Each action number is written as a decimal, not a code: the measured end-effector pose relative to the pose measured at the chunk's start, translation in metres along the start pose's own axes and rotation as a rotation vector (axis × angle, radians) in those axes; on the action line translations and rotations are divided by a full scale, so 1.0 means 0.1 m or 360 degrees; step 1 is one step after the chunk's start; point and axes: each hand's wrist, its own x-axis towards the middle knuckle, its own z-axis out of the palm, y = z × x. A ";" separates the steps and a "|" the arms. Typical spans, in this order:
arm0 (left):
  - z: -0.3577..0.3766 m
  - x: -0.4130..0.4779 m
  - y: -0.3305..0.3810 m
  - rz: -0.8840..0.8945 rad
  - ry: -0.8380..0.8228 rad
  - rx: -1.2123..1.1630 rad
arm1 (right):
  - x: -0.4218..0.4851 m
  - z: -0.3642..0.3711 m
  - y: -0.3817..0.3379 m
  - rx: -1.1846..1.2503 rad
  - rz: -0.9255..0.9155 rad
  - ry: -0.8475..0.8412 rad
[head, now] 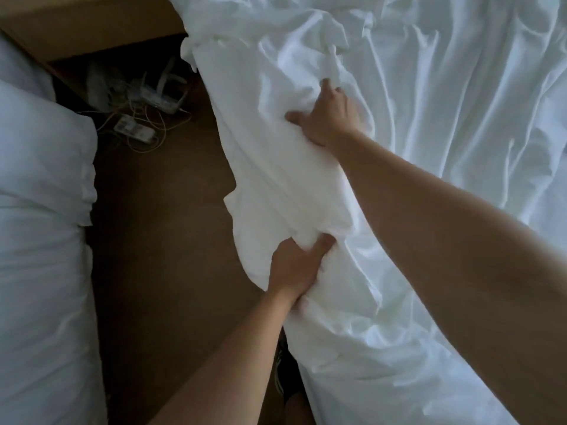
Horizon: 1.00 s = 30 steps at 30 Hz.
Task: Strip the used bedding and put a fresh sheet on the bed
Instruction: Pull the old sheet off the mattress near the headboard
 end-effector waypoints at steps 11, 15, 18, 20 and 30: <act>-0.55 0.13 0.37 -0.0327 0.0139 -0.0326 | 0.89 0.41 -0.30 0.0098 -0.0194 0.0046; -0.73 0.26 0.44 -0.0275 0.0252 -0.0561 | 1.42 0.09 -0.25 -0.0011 -0.0332 0.0726; -0.41 0.05 0.19 -0.0533 0.0141 -0.0222 | 0.66 0.70 0.29 -0.0674 -0.0186 -0.0057; -0.21 -0.05 0.06 -0.0594 0.0056 0.0042 | 0.43 0.85 0.35 -0.0683 -0.0028 -0.0515; -0.90 0.50 0.24 -0.0354 -0.0942 0.0609 | -0.34 0.75 -0.23 -0.0872 0.0061 -0.0716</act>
